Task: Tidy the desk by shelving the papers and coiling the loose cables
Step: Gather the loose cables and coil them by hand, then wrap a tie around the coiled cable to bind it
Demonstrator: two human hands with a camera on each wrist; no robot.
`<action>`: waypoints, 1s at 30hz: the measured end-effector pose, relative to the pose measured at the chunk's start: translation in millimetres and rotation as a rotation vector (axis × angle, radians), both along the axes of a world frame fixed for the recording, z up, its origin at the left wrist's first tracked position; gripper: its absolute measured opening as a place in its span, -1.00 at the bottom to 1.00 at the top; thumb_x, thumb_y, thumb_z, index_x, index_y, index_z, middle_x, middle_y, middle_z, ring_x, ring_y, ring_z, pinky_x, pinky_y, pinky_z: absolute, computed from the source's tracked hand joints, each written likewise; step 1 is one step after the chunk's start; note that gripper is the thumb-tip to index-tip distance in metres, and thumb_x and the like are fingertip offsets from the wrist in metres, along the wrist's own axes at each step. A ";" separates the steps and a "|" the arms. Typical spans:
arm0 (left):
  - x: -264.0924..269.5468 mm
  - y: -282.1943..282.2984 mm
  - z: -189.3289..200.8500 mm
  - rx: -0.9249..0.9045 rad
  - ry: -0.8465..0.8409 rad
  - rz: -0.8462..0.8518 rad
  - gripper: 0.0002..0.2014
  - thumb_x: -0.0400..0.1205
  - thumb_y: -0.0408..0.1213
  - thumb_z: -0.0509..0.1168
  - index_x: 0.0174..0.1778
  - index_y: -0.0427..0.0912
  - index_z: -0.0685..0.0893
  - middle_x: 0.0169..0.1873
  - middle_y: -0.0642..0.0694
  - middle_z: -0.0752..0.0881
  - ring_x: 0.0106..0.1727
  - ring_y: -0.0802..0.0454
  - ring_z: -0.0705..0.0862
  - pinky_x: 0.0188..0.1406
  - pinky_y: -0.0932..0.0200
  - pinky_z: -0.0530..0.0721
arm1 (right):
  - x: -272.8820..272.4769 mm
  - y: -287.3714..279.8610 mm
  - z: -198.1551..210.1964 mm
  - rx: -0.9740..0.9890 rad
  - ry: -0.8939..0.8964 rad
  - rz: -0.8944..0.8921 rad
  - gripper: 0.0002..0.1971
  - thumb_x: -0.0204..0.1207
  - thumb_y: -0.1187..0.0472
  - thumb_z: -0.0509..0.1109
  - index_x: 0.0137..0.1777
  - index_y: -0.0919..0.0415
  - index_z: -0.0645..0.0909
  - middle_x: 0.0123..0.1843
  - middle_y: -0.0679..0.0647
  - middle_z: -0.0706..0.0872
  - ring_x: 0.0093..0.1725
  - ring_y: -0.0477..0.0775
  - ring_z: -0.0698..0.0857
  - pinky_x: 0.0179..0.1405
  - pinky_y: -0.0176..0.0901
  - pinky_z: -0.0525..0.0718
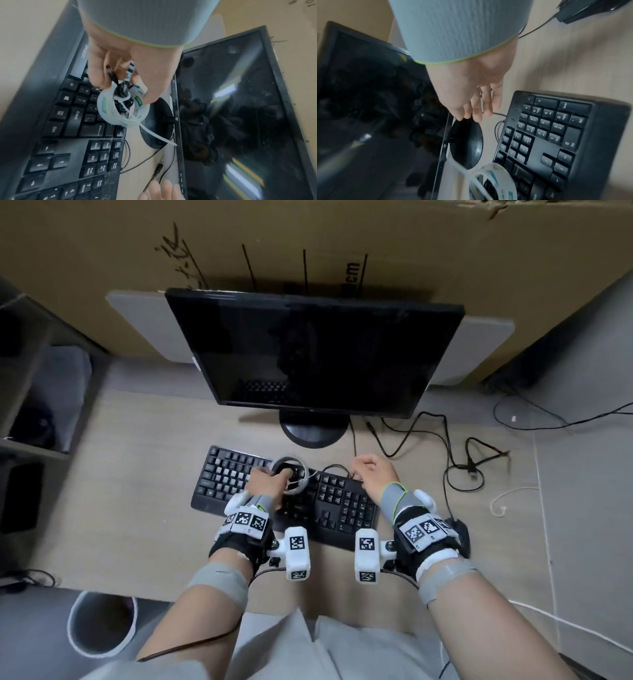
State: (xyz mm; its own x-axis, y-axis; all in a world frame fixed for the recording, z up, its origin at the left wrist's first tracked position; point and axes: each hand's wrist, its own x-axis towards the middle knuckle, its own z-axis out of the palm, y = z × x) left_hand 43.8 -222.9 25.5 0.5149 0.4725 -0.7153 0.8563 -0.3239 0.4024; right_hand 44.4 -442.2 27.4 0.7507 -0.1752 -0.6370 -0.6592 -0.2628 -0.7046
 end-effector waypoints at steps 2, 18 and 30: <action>-2.1 -3.6 9.4 0.185 0.118 -0.127 -0.22 0.32 0.24 0.34 0.37 -0.20 0.51 0.37 -0.37 0.57 0.34 -0.35 0.58 0.37 -0.17 0.52 | -2.1 -11.1 -2.7 -0.016 0.025 -0.018 -0.94 0.44 0.05 0.42 -0.17 -0.01 0.68 -0.32 -0.06 0.74 -0.29 0.02 0.64 -0.26 -0.11 0.53; 3.0 -253.1 5.6 -0.217 -0.364 -0.249 -0.90 0.57 -0.37 0.35 -0.13 -0.08 0.71 -0.22 -0.01 0.74 -0.15 0.03 0.68 -0.20 0.23 0.51 | -62.0 -262.4 -30.0 -0.502 0.385 0.238 -0.60 0.67 0.07 0.20 0.50 0.02 0.52 0.58 0.12 0.44 0.58 0.25 0.34 0.58 0.02 0.26; -5.0 -275.5 -14.6 -0.495 -0.094 -0.102 -0.87 0.72 -0.31 0.25 0.14 -0.22 0.60 -0.25 -0.04 0.67 -0.30 0.02 0.62 -0.36 0.25 0.53 | -50.9 -270.6 -38.7 -0.461 0.409 -0.041 -0.47 0.45 0.12 0.50 0.39 0.35 0.58 0.38 0.23 0.66 0.40 0.26 0.58 0.40 -0.11 0.51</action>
